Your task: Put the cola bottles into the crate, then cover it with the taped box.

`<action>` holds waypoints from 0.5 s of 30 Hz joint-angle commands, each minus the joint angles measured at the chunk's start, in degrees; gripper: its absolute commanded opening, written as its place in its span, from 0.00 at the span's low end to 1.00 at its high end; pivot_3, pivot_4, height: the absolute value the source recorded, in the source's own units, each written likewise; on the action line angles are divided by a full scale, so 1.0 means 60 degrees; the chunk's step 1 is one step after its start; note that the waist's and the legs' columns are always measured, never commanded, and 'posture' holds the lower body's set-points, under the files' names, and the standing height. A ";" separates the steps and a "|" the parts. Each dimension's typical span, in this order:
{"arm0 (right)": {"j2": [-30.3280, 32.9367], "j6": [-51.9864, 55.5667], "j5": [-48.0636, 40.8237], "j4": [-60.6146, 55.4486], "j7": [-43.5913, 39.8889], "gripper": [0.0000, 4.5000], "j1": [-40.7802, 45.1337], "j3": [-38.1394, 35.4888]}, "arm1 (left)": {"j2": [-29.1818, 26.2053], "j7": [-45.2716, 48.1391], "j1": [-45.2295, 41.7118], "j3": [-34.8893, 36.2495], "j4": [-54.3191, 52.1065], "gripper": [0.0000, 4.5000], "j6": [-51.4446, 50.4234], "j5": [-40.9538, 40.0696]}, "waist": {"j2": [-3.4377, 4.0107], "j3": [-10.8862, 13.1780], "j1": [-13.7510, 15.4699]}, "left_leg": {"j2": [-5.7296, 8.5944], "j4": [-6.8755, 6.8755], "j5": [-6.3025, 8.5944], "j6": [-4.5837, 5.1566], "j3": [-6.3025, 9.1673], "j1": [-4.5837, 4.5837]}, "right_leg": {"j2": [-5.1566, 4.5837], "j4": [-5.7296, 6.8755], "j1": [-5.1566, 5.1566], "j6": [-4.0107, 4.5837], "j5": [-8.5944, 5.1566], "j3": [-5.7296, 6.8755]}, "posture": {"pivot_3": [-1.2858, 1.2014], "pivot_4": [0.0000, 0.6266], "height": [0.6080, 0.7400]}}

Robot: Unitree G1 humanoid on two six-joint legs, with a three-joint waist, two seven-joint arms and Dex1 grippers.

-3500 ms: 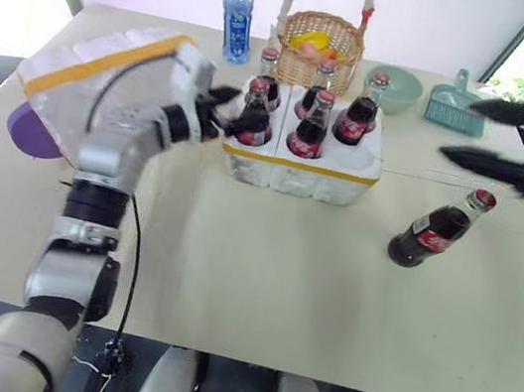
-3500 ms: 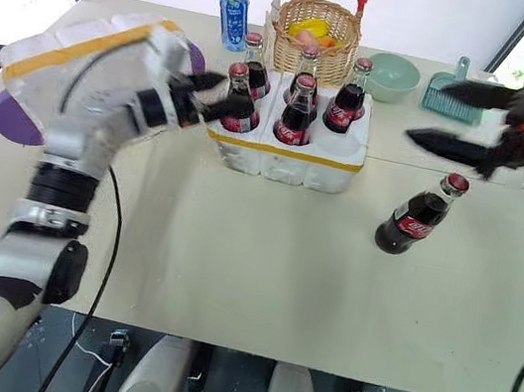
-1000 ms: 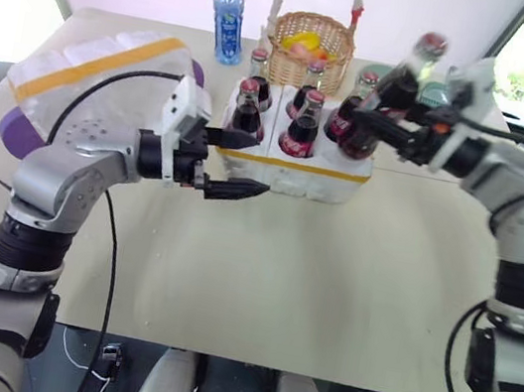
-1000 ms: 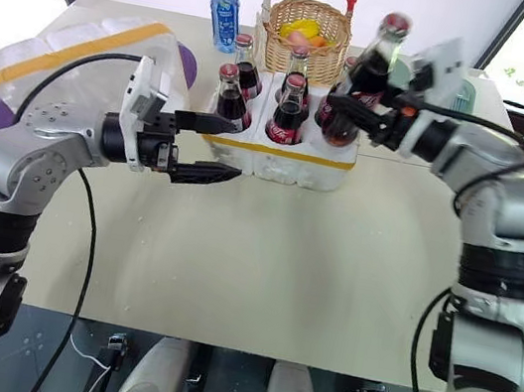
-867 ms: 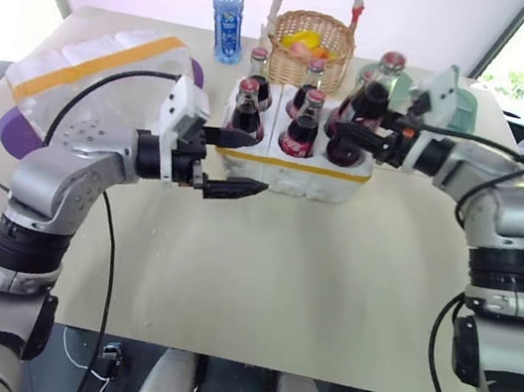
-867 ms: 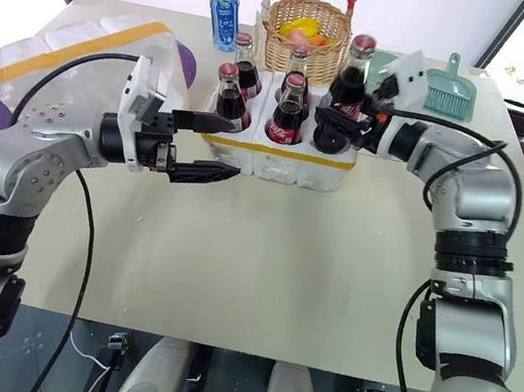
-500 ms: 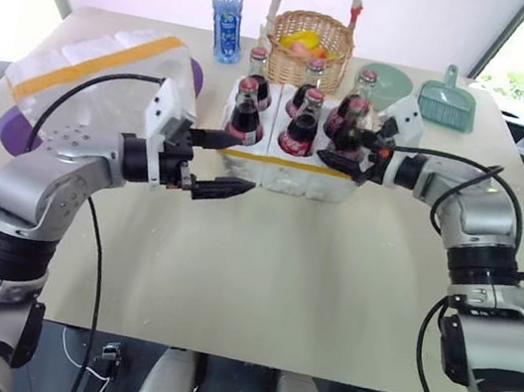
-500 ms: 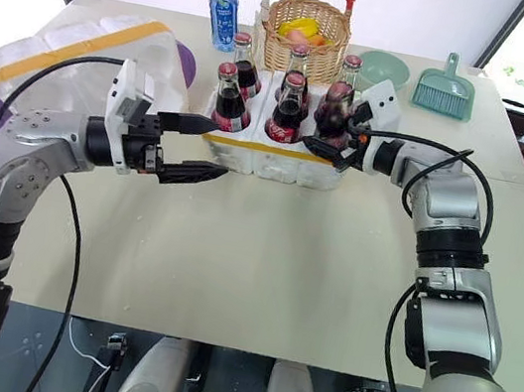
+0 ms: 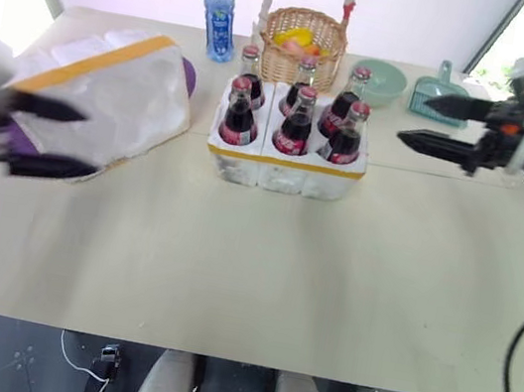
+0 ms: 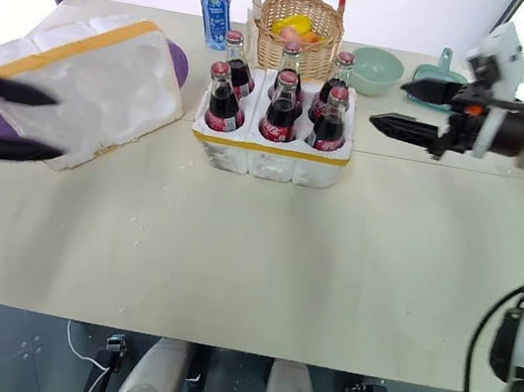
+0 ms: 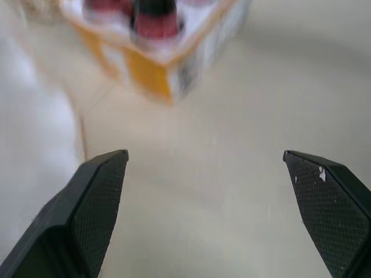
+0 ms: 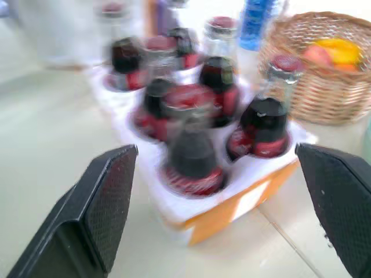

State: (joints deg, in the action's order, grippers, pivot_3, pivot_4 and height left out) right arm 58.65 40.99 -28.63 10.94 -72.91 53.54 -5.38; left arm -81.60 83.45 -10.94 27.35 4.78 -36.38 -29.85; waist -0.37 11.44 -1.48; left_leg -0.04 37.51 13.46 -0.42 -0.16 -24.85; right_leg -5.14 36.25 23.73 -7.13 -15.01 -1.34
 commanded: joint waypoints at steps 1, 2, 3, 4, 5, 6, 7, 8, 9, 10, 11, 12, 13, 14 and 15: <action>0.0510 0.0433 -0.1030 -0.0812 -0.0857 0.99 0.0420 -0.0716 | -0.1312 0.0889 0.0193 -0.0185 0.3510 1.00 0.2895 0.1860 | -0.0005 -0.0002 -0.0009 | -0.0010 -0.0008 -0.0002 -0.0003 -0.0001 0.0007 | 0.0007 0.0001 0.0001 0.0018 -0.0009 0.0002 | 0.52 0.24 1.00; 0.0477 0.0550 -0.1134 -0.0822 -0.0803 0.99 0.0562 -0.0764 | -0.1519 0.0855 -0.0107 -0.0739 0.4421 1.00 0.3613 0.2229 | -0.0005 -0.0002 -0.0025 | -0.0029 -0.0017 -0.0002 -0.0004 -0.0013 0.0019 | 0.0015 -0.0005 0.0000 0.0032 -0.0006 0.0000 | 0.52 0.24 1.00; 0.0387 0.0635 -0.1164 -0.0771 -0.0665 0.99 0.0699 -0.0760 | -0.1526 0.0751 -0.0715 -0.1363 0.5148 1.00 0.4172 0.2579 | -0.0005 -0.0002 -0.0059 | -0.0043 -0.0024 -0.0001 -0.0004 -0.0024 0.0031 | 0.0019 -0.0005 -0.0006 0.0039 -0.0007 -0.0002 | 0.52 0.24 1.00; 0.0298 0.0665 -0.1162 -0.0718 -0.0545 0.99 0.0791 -0.0744 | -0.1408 0.0656 -0.1509 -0.1975 0.5759 1.00 0.4594 0.2947 | -0.0003 -0.0003 -0.0067 | -0.0051 -0.0035 -0.0001 -0.0006 -0.0041 0.0053 | 0.0018 -0.0007 -0.0014 0.0056 -0.0016 -0.0008 | 0.52 0.24 1.00; 0.0214 0.0657 -0.1131 -0.0691 -0.0438 0.99 0.0833 -0.0704 | -0.1141 0.0485 -0.2564 -0.2614 0.6382 1.00 0.4929 0.3453 | -0.0007 -0.0005 -0.0053 | -0.0056 -0.0043 0.0000 -0.0006 -0.0050 0.0063 | 0.0018 -0.0007 -0.0021 0.0060 -0.0016 -0.0012 | 0.52 0.24 1.00; 0.0164 0.0638 -0.1100 -0.0670 -0.0388 0.99 0.0846 -0.0672 | -0.0908 0.0418 -0.3462 -0.3107 0.6871 1.00 0.5174 0.3873 | -0.0008 -0.0006 -0.0011 | -0.0068 -0.0042 0.0000 -0.0006 -0.0057 0.0066 | 0.0020 -0.0006 -0.0025 0.0060 -0.0017 -0.0009 | 0.52 0.24 1.00; 0.0130 0.0583 -0.1028 -0.0668 -0.0335 0.99 0.0789 -0.0621 | -0.0516 0.0236 -0.4537 -0.3636 0.7506 1.00 0.5520 0.4420 | -0.0012 -0.0009 0.0031 | -0.0071 -0.0041 -0.0001 -0.0006 -0.0071 0.0065 | 0.0032 -0.0005 -0.0026 0.0059 -0.0015 -0.0009 | 0.52 0.24 1.00; 0.0117 0.0525 -0.0973 -0.0670 -0.0305 0.99 0.0728 -0.0584 | -0.0172 0.0014 -0.5421 -0.4075 0.8100 1.00 0.5869 0.4909 | -0.0012 -0.0010 0.0112 | -0.0076 -0.0039 -0.0001 -0.0006 -0.0081 0.0063 | 0.0037 -0.0003 -0.0021 0.0059 -0.0011 -0.0011 | 0.52 0.24 1.00; 0.0117 0.0483 -0.0938 -0.0674 -0.0279 0.99 0.0675 -0.0567 | 0.0209 -0.0301 -0.6228 -0.4488 0.8682 1.00 0.6147 0.5407 | -0.0015 -0.0011 0.0172 | -0.0075 -0.0030 -0.0003 -0.0005 -0.0088 0.0063 | 0.0038 0.0013 -0.0023 0.0025 0.0008 -0.0011 | 0.52 0.24 1.00; 0.0127 0.0475 -0.0934 -0.0669 -0.0257 0.99 0.0649 -0.0561 | 0.0549 -0.0540 -0.6900 -0.4825 0.9214 1.00 0.6412 0.5812 | -0.0024 -0.0014 0.0192 | -0.0075 -0.0026 -0.0003 -0.0004 -0.0089 0.0059 | 0.0042 0.0016 -0.0020 0.0019 0.0011 -0.0010 | 0.52 0.24 1.00; 0.0148 0.0508 -0.0962 -0.0690 -0.0229 0.99 0.0650 -0.0578 | 0.0886 -0.0796 -0.7415 -0.5073 0.9686 1.00 0.6558 0.6109 | -0.0027 -0.0015 0.0193 | -0.0075 -0.0021 -0.0004 -0.0003 -0.0089 0.0052 | 0.0044 0.0022 -0.0017 0.0012 0.0015 -0.0010 | 0.52 0.24 1.00; 0.0182 0.0619 -0.1020 -0.0694 -0.0169 0.99 0.0688 -0.0634 | 0.1277 -0.1098 -0.7811 -0.5290 1.0049 1.00 0.6628 0.6356 | -0.0056 -0.0011 0.0138 | -0.0075 -0.0019 -0.0004 -0.0004 -0.0089 0.0049 | 0.0044 0.0029 -0.0015 0.0011 0.0016 -0.0010 | 0.52 0.24 1.00; 0.0214 0.0706 -0.1060 -0.0703 -0.0131 0.99 0.0720 -0.0681 | 0.1579 -0.1346 -0.8105 -0.5448 1.0351 1.00 0.6703 0.6563 | -0.0083 -0.0024 0.0120 | -0.0076 -0.0015 -0.0003 -0.0003 -0.0098 0.0011 | 0.0035 0.0038 0.0027 0.0008 0.0017 -0.0011 | 0.52 0.24 1.00; 0.0280 0.0749 -0.1066 -0.0745 -0.0099 0.99 0.0702 -0.0713 | 0.1858 -0.1610 -0.8386 -0.5605 1.0661 1.00 0.6773 0.6797 | -0.0083 -0.0023 0.0134 | -0.0075 0.0010 -0.0003 -0.0003 -0.0119 -0.0064 | 0.0024 0.0126 0.0136 0.0008 0.0017 -0.0010 | 0.52 0.24 1.00; 0.0347 0.0769 -0.1056 -0.0788 -0.0084 0.99 0.0670 -0.0727 | 0.2059 -0.1793 -0.8611 -0.5715 1.0912 1.00 0.6856 0.6982 | -0.0084 -0.0021 0.0144 | -0.0076 0.0048 0.0000 0.0002 -0.0120 -0.0087 | 0.0025 0.0136 0.0156 0.0008 0.0016 -0.0008 | 0.52 0.24 1.00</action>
State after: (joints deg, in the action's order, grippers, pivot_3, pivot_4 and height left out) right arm 59.12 45.57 -34.10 7.90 -73.61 56.59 -7.41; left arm -68.88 74.93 -61.18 -6.16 68.09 3.55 9.82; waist -0.87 11.32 -0.61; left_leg -0.50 37.91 13.46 -0.40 -0.88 -25.41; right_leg -4.99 37.13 24.69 -7.08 -14.91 -1.38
